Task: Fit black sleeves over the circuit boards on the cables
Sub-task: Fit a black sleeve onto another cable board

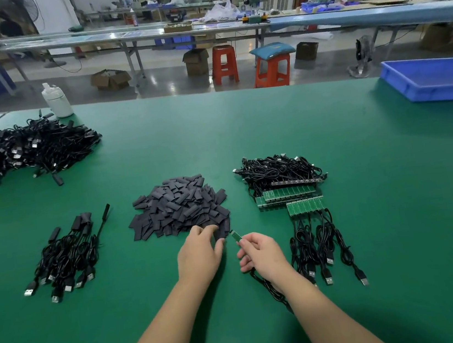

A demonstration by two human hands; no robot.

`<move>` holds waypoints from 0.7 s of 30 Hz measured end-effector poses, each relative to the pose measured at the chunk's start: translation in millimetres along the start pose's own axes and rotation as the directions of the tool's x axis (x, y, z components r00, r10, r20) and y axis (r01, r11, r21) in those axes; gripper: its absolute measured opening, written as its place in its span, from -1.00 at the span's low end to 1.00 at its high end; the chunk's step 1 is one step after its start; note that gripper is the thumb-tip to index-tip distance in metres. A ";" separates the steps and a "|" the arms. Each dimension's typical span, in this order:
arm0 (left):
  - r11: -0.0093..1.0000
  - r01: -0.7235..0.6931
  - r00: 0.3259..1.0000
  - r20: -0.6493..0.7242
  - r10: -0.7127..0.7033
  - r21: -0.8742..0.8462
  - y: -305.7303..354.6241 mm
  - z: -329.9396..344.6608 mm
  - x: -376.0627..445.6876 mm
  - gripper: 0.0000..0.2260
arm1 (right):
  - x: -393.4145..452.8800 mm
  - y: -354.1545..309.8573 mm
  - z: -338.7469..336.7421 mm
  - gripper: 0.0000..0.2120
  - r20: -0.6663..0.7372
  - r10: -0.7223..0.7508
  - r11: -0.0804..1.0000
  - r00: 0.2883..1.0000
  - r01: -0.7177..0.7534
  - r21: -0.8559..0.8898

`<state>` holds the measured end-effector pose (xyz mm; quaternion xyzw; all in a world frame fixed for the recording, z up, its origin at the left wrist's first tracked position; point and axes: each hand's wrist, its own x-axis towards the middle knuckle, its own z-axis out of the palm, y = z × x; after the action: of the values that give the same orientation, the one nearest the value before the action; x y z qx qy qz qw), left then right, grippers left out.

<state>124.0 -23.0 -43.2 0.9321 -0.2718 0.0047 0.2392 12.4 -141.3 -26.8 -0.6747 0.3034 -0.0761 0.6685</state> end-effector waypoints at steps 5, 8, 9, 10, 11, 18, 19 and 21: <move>0.979 -0.183 0.983 0.000 0.184 0.091 -7.3 3.6 -8.0 -0.75 | 3.3 2.0 -2.0 -0.85 0.015 0.036 0.999 0.999 -0.036 0.006; 0.977 -0.201 0.978 -0.049 0.204 0.067 -11.2 0.9 -10.5 -0.81 | 5.2 3.2 -1.0 -0.84 0.015 0.045 0.999 0.999 -0.044 -0.004; 0.977 -0.201 0.977 -0.060 0.205 0.068 -12.4 -0.6 -10.7 -0.83 | 5.6 3.4 -1.1 -0.84 0.017 0.048 0.999 0.999 -0.048 -0.016; 0.978 -0.195 0.977 -0.067 0.200 0.072 -13.5 -2.1 -10.5 -0.85 | 6.4 3.4 -1.1 -0.84 0.019 0.050 0.998 0.999 -0.050 -0.027; 0.980 -0.180 0.980 -0.068 0.186 0.079 -14.6 -3.9 -10.2 -0.85 | 6.7 3.6 -1.4 -0.84 0.022 0.052 0.998 0.998 -0.051 -0.037; 0.980 0.136 0.990 0.039 -0.132 -0.148 -13.5 -13.0 -5.5 -0.87 | 6.5 3.2 -0.9 -0.84 0.043 0.049 0.996 0.998 -0.046 -0.073; 0.968 0.173 0.984 0.071 -0.163 -0.181 -12.6 -14.0 -4.4 -0.87 | 6.4 3.3 -1.0 -0.84 0.047 0.047 0.996 0.998 -0.043 -0.084; 0.962 0.178 0.982 0.100 -0.160 -0.208 -11.4 -16.4 -3.9 -0.90 | 6.2 3.4 -1.8 -0.84 0.054 0.048 0.993 0.997 -0.042 -0.107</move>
<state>128.5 -5.3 -34.3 0.9198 -0.1995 -0.0837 0.3273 15.5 -145.7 -31.8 -0.7040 0.3029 -0.0258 0.6419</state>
